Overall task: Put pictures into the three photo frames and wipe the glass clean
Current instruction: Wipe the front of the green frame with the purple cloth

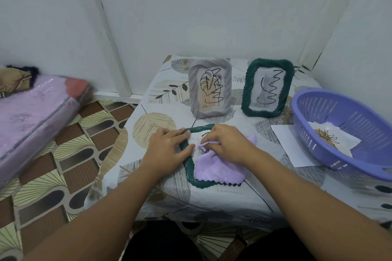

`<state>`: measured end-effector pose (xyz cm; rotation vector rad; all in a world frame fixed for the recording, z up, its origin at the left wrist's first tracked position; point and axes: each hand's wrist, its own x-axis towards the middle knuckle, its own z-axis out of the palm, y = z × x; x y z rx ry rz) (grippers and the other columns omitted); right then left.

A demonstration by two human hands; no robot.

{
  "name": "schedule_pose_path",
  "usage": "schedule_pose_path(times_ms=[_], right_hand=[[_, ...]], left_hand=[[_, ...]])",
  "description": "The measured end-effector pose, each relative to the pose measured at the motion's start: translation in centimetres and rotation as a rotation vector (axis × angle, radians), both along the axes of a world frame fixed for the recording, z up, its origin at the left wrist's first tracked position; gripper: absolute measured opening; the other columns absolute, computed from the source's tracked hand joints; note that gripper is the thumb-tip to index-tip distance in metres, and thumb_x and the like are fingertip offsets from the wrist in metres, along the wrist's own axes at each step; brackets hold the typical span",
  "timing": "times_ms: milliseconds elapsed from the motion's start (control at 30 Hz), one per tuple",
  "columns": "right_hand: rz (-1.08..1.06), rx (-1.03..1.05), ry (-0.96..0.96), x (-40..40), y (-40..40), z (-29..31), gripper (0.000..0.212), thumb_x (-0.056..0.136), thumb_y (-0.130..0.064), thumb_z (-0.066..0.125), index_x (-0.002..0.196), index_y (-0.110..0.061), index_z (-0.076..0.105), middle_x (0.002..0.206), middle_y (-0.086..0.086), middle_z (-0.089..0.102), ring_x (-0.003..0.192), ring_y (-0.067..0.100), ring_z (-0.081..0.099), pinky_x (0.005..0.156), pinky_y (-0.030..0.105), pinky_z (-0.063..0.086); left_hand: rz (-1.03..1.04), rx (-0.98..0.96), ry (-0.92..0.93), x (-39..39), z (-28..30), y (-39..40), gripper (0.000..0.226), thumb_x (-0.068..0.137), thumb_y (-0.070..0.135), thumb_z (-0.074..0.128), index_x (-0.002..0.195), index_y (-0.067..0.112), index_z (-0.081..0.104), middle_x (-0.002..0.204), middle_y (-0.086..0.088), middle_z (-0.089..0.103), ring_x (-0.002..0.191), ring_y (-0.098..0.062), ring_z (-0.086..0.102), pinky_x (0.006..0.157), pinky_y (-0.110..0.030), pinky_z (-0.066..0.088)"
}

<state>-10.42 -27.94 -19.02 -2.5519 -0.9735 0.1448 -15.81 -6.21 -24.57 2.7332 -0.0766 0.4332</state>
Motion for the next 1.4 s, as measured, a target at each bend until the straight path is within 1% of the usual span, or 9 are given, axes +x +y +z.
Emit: schedule_pose_path(times_ms=[133,267,533,700,867,1033,1100,1233,1400], right_hand=[[0.036,0.003,0.075,-0.3,-1.5,0.4,0.018,0.094,-0.030,0.070,0.108,-0.035,0.079,0.100,-0.006,0.064,0.096,0.012,0.057,0.091,0.038,0.045],[0.012,0.021,0.007,-0.1,-1.0,0.1,0.017,0.095,-0.029,0.069,0.108,-0.034,0.079,0.094,-0.013,0.058,0.092,0.010,0.053,0.091,0.042,0.046],[0.040,0.010,0.102,-0.3,-2.3,0.1,0.018,0.093,-0.028,0.070,0.107,-0.037,0.079,0.100,-0.007,0.063,0.095,0.010,0.056,0.091,0.036,0.044],[0.012,0.037,0.024,-0.4,-1.4,-0.4,0.017,0.095,-0.031,0.068,0.108,-0.037,0.078,0.102,-0.005,0.062,0.095,0.011,0.053,0.092,0.039,0.044],[0.044,0.039,0.076,-0.8,-2.1,-0.5,0.019,0.093,-0.028,0.070,0.107,-0.037,0.078,0.102,-0.004,0.064,0.099,0.014,0.056,0.092,0.037,0.043],[0.034,0.057,0.024,-0.5,-1.5,-0.5,0.017,0.095,-0.029,0.068,0.106,-0.035,0.079,0.101,-0.006,0.063,0.095,0.011,0.055,0.091,0.039,0.045],[-0.010,0.160,0.049,-0.5,-1.9,-0.9,0.015,0.095,-0.029,0.069,0.105,-0.035,0.079,0.099,-0.006,0.063,0.092,0.008,0.056,0.088,0.035,0.046],[-0.114,0.379,0.172,-0.4,-4.1,-1.2,0.018,0.093,-0.022,0.073,0.104,-0.035,0.080,0.098,-0.010,0.067,0.090,0.001,0.061,0.079,0.015,0.044],[-0.184,0.388,0.164,0.9,-5.7,-0.9,0.019,0.093,-0.023,0.073,0.106,-0.036,0.078,0.100,-0.015,0.067,0.089,0.000,0.061,0.077,0.013,0.043]], left_hand=[[-0.001,-0.001,0.016,0.1,0.1,0.0,0.069,0.085,0.076,0.035,0.139,0.039,0.058,0.144,0.018,0.055,0.105,-0.010,0.033,0.099,-0.038,0.037],[-0.003,-0.010,0.012,0.0,0.0,0.0,0.070,0.084,0.076,0.035,0.138,0.039,0.059,0.144,0.018,0.055,0.106,-0.011,0.034,0.101,-0.038,0.037],[-0.001,0.004,0.017,0.0,0.2,0.0,0.070,0.085,0.076,0.034,0.139,0.039,0.058,0.144,0.019,0.054,0.105,-0.010,0.033,0.098,-0.038,0.038],[-0.003,0.026,0.011,0.0,0.1,0.0,0.069,0.086,0.075,0.035,0.139,0.038,0.058,0.144,0.017,0.055,0.106,-0.012,0.036,0.097,-0.037,0.038],[-0.006,0.018,0.004,0.0,0.1,0.0,0.069,0.086,0.075,0.035,0.139,0.037,0.059,0.143,0.016,0.056,0.105,-0.013,0.037,0.097,-0.037,0.039],[-0.009,0.029,0.009,0.0,0.0,0.0,0.068,0.087,0.075,0.035,0.139,0.037,0.059,0.143,0.016,0.056,0.105,-0.013,0.038,0.096,-0.038,0.039],[-0.007,0.038,0.010,0.0,0.0,0.1,0.069,0.087,0.075,0.034,0.139,0.038,0.058,0.144,0.017,0.056,0.104,-0.012,0.037,0.095,-0.036,0.038],[-0.011,0.045,0.017,0.0,0.2,0.0,0.068,0.087,0.075,0.034,0.140,0.038,0.058,0.144,0.017,0.055,0.107,-0.012,0.036,0.096,-0.035,0.036],[-0.019,0.020,0.014,-0.1,0.3,-0.1,0.067,0.088,0.073,0.035,0.139,0.036,0.059,0.143,0.017,0.055,0.106,-0.012,0.037,0.099,-0.039,0.039]])
